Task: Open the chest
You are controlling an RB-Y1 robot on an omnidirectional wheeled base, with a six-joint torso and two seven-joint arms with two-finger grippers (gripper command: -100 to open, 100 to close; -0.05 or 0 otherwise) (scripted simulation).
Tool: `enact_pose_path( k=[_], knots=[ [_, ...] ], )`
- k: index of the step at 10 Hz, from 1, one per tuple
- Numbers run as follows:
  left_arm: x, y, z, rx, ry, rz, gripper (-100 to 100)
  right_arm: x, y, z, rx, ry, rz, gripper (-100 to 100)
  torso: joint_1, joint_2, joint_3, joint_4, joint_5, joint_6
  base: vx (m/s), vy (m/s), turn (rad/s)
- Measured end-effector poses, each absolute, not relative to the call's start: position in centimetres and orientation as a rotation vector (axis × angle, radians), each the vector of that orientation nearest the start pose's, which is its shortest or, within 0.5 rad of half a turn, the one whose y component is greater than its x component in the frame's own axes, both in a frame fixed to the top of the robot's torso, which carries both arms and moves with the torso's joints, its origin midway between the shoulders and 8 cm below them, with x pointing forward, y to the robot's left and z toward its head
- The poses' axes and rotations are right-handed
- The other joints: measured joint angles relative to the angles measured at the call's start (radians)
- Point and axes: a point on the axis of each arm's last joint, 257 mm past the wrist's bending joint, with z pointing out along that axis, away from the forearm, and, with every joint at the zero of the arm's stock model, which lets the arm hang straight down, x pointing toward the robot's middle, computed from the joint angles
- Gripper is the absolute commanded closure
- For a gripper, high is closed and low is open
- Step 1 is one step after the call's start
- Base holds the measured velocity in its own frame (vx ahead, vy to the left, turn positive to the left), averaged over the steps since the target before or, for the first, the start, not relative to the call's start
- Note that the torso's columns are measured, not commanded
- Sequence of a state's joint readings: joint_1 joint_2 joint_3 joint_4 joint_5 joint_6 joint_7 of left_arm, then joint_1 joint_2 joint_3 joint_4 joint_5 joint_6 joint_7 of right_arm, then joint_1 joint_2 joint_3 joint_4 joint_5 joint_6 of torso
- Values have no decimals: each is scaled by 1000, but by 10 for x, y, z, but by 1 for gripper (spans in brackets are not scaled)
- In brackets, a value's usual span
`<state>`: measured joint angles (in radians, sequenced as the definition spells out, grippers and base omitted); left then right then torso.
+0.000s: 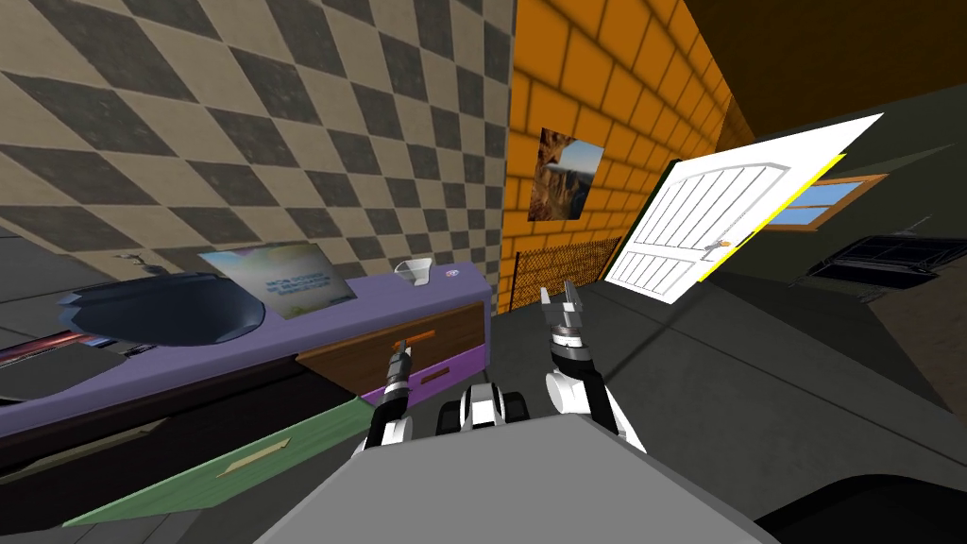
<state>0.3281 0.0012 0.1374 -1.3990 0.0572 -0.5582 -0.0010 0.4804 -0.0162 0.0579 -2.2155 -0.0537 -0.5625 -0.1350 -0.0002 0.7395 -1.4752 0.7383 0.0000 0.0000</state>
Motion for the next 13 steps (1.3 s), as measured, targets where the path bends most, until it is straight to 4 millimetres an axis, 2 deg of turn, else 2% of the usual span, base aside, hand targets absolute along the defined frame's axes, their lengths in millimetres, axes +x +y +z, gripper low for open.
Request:
enact_pose_path(
  k=[1, 10, 11, 13],
  knots=[
    [400, 350, -304, -1227, 948, -1046, 100, 349, -264, 13, 727, 544, 1529, 0, 1, 0, 2, -5, 5, 1, -166, -45, 7],
    [389, 347, -306, -1238, 966, -1043, 100, 349, -264, 13, 727, 544, 1529, 0, 2, -6, -3, -4, 3, 1, -151, -46, 10],
    [389, 347, -308, -1241, 967, -1042, -100, 349, -264, 13, 727, 544, 1529, 0, 3, -9, -5, -3, 1, 1, -46, -15, 6],
    [399, 352, -294, -1237, 966, -1043, -100, 349, -264, 13, 727, 544, 1528, 0, 1, -4, -3, -1, 0, 0, -38, -17, 4]
  ],
)
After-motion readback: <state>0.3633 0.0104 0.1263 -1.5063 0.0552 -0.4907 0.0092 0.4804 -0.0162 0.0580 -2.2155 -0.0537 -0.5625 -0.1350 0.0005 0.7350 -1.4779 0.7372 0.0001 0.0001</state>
